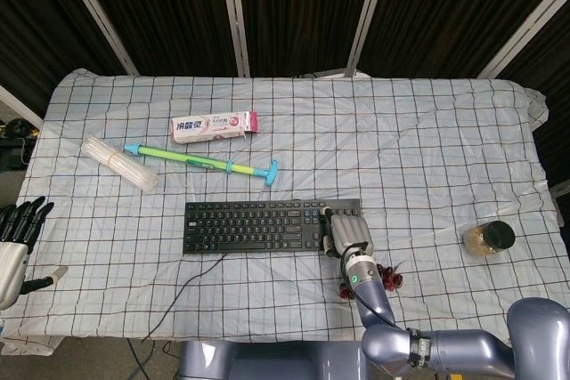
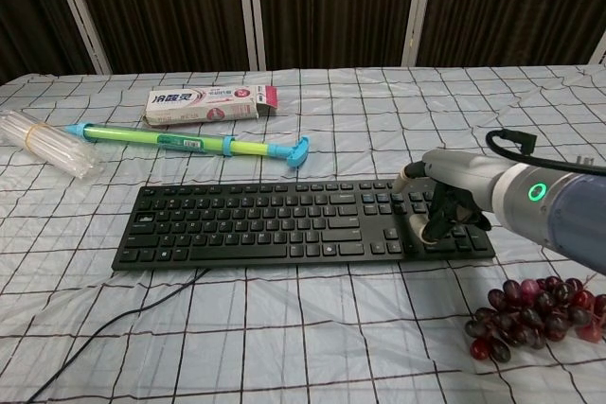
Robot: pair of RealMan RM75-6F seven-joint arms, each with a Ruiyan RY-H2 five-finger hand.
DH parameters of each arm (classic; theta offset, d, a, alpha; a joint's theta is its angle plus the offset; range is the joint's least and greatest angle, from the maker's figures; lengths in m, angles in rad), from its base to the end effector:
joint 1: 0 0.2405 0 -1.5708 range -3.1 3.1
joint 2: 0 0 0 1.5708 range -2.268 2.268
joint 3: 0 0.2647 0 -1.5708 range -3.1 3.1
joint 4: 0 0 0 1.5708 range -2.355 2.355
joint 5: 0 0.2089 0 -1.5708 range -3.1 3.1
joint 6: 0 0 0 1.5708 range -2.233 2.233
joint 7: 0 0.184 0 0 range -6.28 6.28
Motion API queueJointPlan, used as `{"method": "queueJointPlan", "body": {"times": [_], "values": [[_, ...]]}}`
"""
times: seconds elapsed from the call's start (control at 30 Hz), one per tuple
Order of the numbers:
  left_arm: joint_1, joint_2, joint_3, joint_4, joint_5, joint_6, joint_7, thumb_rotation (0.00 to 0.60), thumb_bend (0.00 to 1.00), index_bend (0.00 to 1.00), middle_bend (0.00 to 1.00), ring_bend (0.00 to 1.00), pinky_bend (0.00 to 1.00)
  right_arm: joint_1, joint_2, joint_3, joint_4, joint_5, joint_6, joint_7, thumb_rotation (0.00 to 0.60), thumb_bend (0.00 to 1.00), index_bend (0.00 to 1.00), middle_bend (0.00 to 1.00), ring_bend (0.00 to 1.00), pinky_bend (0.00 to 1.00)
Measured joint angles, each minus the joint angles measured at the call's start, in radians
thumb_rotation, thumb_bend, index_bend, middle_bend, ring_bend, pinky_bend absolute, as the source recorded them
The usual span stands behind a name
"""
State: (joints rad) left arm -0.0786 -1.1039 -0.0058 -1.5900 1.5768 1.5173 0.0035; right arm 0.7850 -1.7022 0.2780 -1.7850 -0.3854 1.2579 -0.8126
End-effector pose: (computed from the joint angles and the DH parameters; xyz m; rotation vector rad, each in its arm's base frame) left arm -0.3140 0.2103 0.1629 -1.4641 -0.8535 -0.9025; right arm -0.1309 -0.3343 -0.0699 1.6126 -1.3751 0.6008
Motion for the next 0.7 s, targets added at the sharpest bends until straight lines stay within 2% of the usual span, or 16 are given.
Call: {"method": "queueJointPlan", "body": {"times": [0.7], "values": [[-0.003,0.000,0.000,0.000,-0.005,-0.008,-0.002,0.600,0.08,0.00,0.00,0.00,0.00,0.008,-0.044,-0.024,0.047,0.034,-0.005,0.026,0.600,0.57,0.16,0.95,0.91,0.81]]}}
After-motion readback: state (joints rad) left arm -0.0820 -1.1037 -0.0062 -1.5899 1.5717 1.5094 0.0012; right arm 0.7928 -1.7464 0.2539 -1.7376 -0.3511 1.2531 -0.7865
